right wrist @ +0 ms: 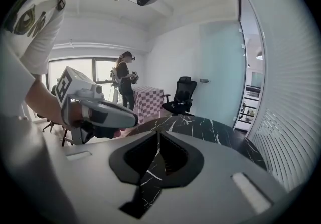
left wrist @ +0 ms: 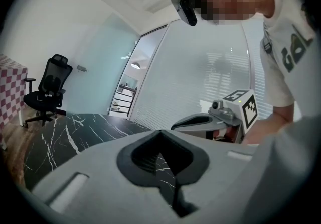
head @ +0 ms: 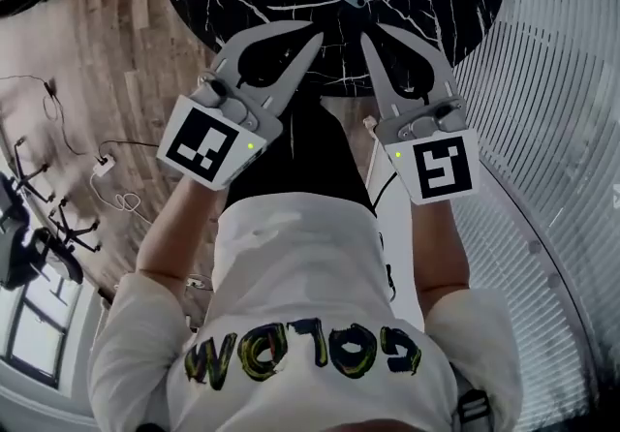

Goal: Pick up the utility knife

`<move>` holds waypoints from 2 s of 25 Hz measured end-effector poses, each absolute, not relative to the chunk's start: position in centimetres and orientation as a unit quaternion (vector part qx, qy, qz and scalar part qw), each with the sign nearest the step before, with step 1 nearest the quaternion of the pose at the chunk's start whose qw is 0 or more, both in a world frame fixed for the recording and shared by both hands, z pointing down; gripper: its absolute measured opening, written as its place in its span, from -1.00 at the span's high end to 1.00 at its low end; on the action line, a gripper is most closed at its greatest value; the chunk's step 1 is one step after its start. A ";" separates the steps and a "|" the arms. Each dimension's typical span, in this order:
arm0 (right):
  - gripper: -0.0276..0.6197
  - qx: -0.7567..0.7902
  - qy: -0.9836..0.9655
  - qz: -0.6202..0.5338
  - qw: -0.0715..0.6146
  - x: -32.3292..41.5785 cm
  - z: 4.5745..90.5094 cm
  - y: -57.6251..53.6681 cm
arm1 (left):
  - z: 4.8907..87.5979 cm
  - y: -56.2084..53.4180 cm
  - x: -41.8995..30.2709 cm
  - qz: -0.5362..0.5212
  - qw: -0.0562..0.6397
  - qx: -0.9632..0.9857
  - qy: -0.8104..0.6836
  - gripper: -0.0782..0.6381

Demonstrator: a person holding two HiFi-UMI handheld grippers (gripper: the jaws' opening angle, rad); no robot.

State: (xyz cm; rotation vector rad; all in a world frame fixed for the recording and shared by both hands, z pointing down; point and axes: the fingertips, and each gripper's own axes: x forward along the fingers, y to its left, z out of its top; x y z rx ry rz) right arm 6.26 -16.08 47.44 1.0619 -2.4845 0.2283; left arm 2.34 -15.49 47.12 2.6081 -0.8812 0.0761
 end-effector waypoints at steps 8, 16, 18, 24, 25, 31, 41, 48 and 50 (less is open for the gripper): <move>0.83 0.336 -0.895 0.086 0.281 7.1 53.2 -17.7 | 51.4 -16.7 3.2 0.041 0.188 0.932 -0.306 0.78; 0.79 0.300 -0.889 0.101 0.331 7.7 59.1 -18.9 | 56.0 -18.0 4.1 0.056 0.186 0.934 -0.299 0.78; 0.77 0.297 -0.887 0.106 0.337 7.7 60.6 -19.3 | 57.1 -18.2 4.5 0.061 0.182 0.937 -0.292 0.78; 0.72 0.291 -0.878 0.124 0.359 7.8 64.6 -20.2 | 60.4 -18.8 4.8 0.078 0.175 0.940 -0.281 0.78; 0.70 0.288 -0.876 0.125 0.365 7.8 65.1 -20.3 | 60.8 -18.9 4.9 0.080 0.177 0.940 -0.281 0.78; 0.63 0.268 -0.868 0.126 0.399 7.6 68.2 -21.1 | 63.3 -19.4 5.0 0.088 0.180 0.940 -0.275 0.78; 0.48 0.241 -0.848 0.134 0.453 8.0 72.2 -21.6 | 65.8 -19.8 5.1 0.093 0.186 0.939 -0.272 0.78; 0.46 0.226 -0.838 0.139 0.476 8.2 73.6 -21.9 | 66.6 -19.7 5.1 0.096 0.192 0.938 -0.272 0.78; 0.47 0.221 -0.837 0.144 0.480 8.2 74.0 -21.9 | 66.7 -19.7 5.0 0.095 0.193 0.938 -0.272 0.78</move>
